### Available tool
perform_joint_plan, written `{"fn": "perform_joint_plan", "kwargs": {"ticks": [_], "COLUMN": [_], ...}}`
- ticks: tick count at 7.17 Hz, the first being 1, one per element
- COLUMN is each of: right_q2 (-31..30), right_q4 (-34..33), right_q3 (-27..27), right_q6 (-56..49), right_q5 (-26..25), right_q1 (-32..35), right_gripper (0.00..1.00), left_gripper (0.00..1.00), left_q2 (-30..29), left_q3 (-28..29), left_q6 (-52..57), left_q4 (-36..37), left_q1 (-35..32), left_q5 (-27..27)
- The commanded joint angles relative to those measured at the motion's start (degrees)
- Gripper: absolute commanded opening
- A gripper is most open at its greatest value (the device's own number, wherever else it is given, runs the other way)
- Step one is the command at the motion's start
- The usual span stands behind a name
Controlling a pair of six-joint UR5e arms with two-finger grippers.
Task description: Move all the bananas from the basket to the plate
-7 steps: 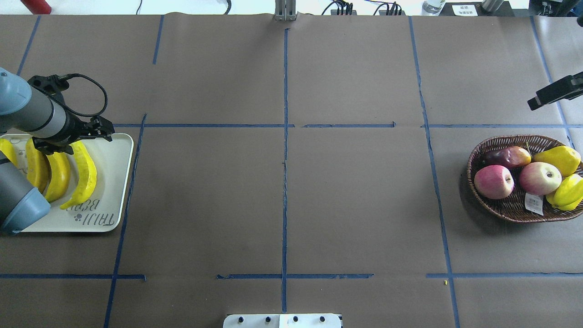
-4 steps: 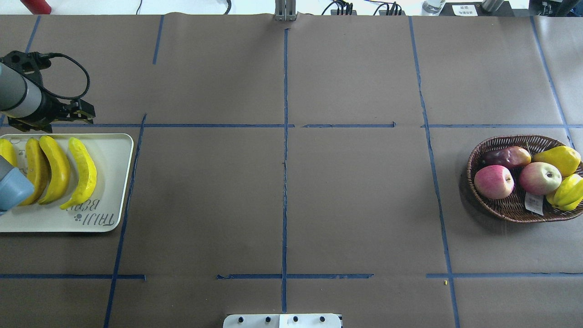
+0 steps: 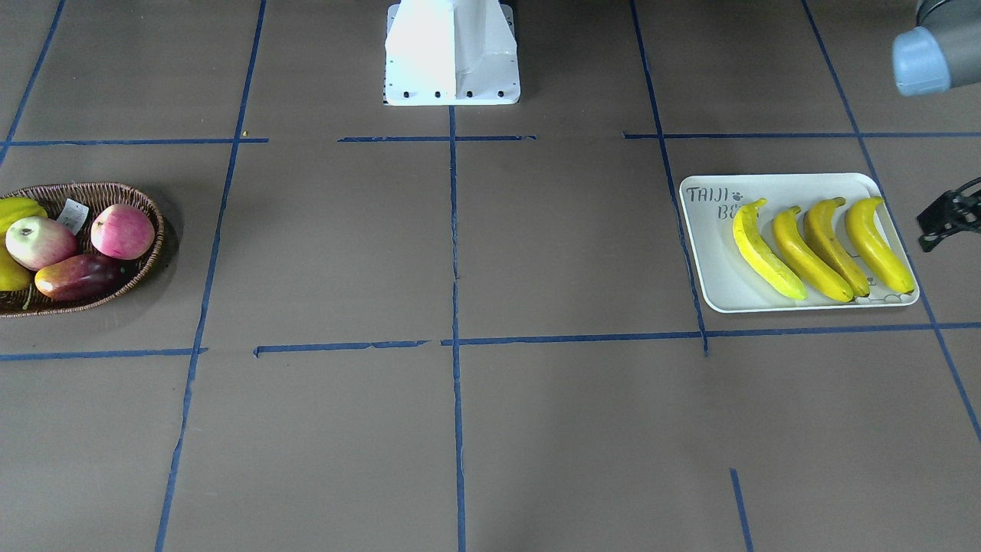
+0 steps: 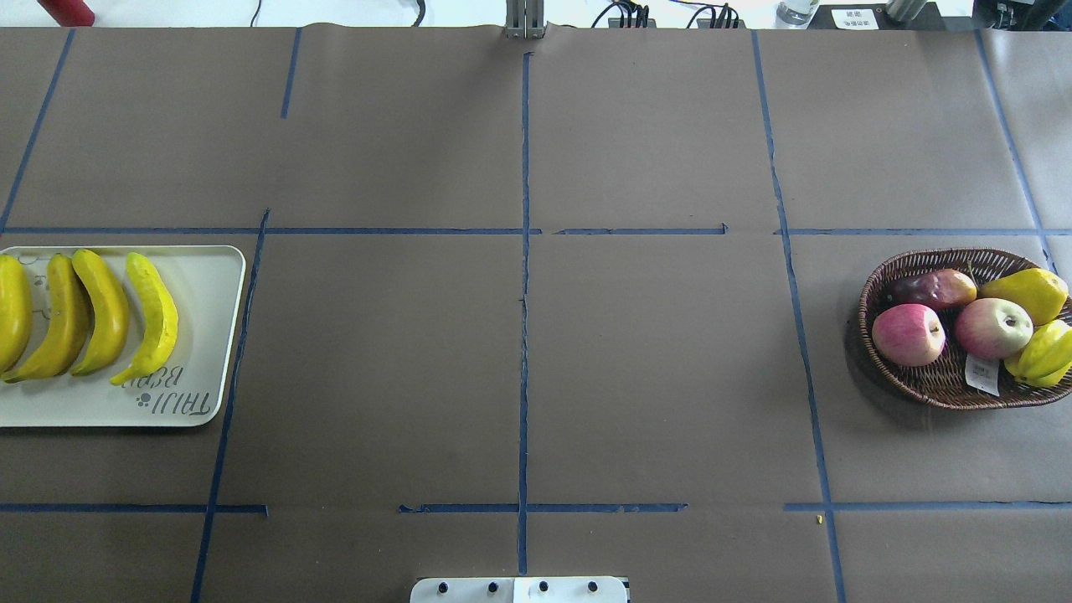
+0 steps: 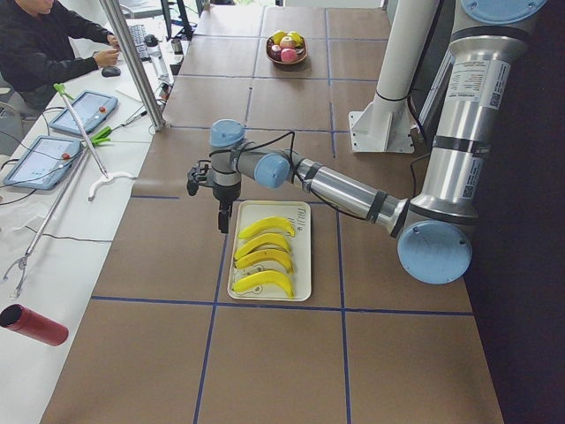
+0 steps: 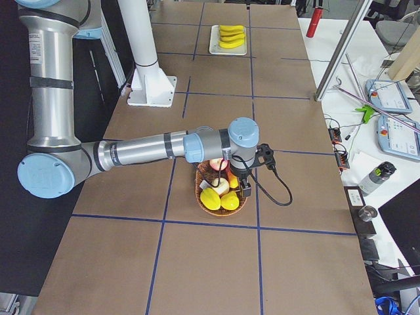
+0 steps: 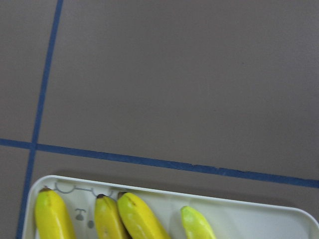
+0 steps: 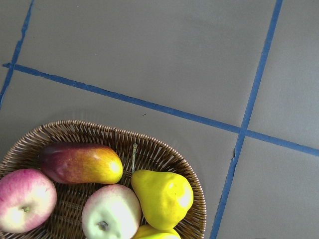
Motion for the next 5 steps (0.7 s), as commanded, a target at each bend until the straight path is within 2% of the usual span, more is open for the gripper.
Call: {"fn": "perform_joint_plan", "kwargs": {"ticks": [1,2,3,4,5], "right_q2": [-0.5,-0.7,-0.7,-0.7,-0.7], "right_q4": [0.0,0.0,0.0,0.0,0.0], "right_q3": [-3.8,-3.9,-3.9,-3.9,-3.9], "right_q6": [0.1,0.1,0.1,0.2,0.2], "right_q5": [0.7,0.7,0.9,1.6,1.6], "right_q1": [0.1,0.3,0.3,0.4,1.0], "right_gripper": [1.0,1.0,1.0,1.0,1.0], "left_gripper": [1.0,1.0,1.0,1.0,1.0], "left_q2": [1.4,4.0,7.7,10.5,10.5], "left_q3": [4.5,9.4,11.3,10.4,9.8], "left_q6": [25.1,29.1,29.6,28.2,26.0], "left_q4": [9.9,9.5,5.8,0.0,-0.6], "left_q1": [-12.4,-15.0,-15.2,-15.2,-15.2], "left_q5": [-1.4,-8.6,-16.2,-17.1,-16.7]}}
